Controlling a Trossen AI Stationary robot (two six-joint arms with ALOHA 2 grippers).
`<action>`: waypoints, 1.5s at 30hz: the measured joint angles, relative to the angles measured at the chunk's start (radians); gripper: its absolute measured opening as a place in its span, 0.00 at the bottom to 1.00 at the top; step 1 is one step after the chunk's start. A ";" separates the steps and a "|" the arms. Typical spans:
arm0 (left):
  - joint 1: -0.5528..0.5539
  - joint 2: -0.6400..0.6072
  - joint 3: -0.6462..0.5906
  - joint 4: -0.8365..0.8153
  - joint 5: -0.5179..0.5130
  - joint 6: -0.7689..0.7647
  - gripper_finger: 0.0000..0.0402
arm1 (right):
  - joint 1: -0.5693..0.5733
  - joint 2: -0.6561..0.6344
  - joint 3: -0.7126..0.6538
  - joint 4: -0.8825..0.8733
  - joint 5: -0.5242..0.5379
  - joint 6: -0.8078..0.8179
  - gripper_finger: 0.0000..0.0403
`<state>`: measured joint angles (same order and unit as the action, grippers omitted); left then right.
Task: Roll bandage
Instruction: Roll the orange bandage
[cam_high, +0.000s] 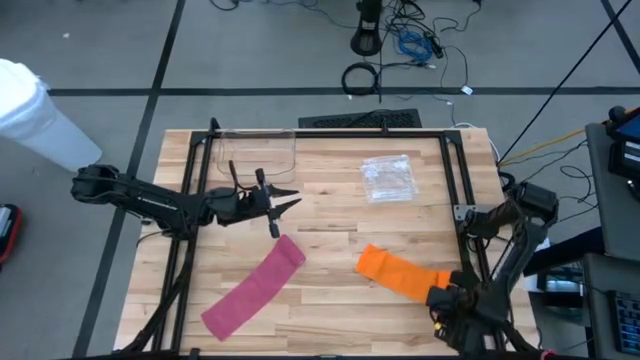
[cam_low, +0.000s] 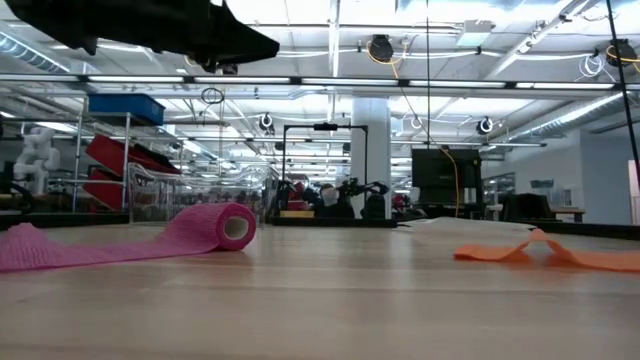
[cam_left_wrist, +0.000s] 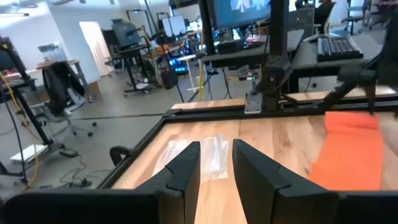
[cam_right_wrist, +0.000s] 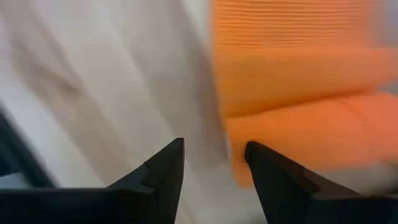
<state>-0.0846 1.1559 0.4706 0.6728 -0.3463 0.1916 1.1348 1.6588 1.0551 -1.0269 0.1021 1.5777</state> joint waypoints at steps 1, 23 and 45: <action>0.001 0.004 0.000 0.000 -0.002 -0.001 0.25 | 0.004 0.018 0.043 -0.086 0.020 -0.011 0.42; 0.003 0.062 0.000 0.098 0.004 0.031 0.25 | 0.124 0.275 0.227 -0.398 0.107 -0.023 0.31; 0.026 0.113 0.000 0.165 -0.004 0.058 0.25 | 0.131 0.324 0.320 -0.319 0.161 -0.035 0.59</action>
<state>-0.0584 1.2686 0.4706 0.8379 -0.3500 0.2493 1.2660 1.9823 1.3746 -1.3463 0.2630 1.5431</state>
